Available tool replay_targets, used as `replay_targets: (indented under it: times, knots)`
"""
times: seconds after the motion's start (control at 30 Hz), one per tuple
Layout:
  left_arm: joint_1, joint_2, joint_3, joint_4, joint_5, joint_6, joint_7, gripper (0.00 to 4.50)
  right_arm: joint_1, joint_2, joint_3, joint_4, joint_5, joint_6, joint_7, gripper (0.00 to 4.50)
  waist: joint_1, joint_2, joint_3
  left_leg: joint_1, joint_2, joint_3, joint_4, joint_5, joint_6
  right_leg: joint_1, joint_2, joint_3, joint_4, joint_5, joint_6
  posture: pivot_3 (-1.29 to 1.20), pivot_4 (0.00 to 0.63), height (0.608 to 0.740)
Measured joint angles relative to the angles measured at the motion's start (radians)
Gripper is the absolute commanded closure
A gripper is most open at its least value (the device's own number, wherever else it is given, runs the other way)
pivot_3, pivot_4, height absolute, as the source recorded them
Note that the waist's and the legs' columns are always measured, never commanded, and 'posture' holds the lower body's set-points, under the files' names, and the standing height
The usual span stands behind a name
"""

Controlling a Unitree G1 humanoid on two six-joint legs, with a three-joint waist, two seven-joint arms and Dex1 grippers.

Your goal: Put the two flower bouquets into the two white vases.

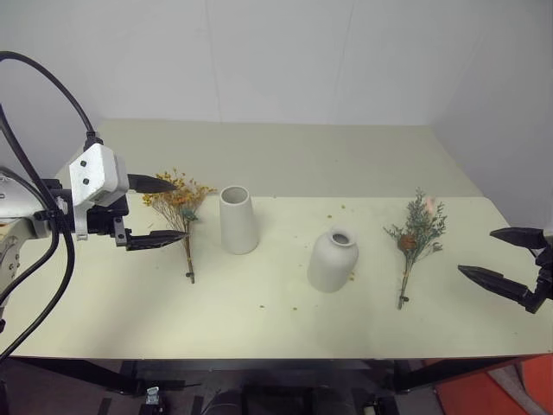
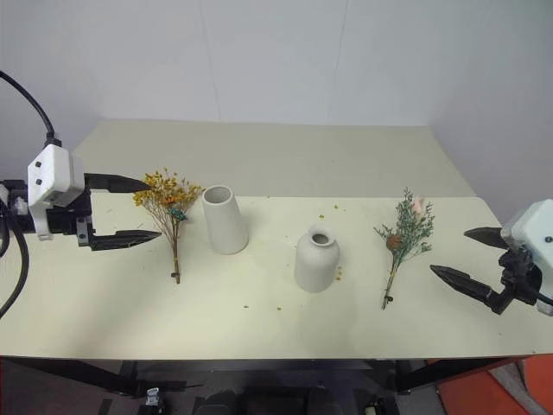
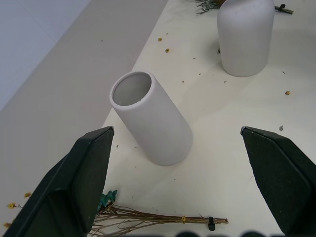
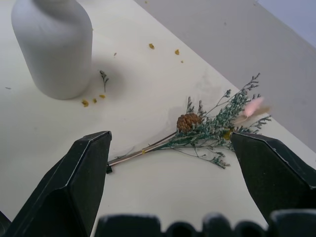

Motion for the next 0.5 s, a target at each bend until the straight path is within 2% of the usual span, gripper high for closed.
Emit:
replay_targets:
  times: [0.5]
  knots:
    - [-0.031,-0.008,-0.019,0.021,0.007,-0.018,-0.006,0.01,0.031,0.027,-0.044,-0.031,-0.002,0.002,-0.006,0.0,-0.001,0.0,0.0,0.0,0.0,0.0,0.0,0.0,0.0,0.0,0.0,0.0,0.0,0.0,0.0,0.0,0.15,0.74]
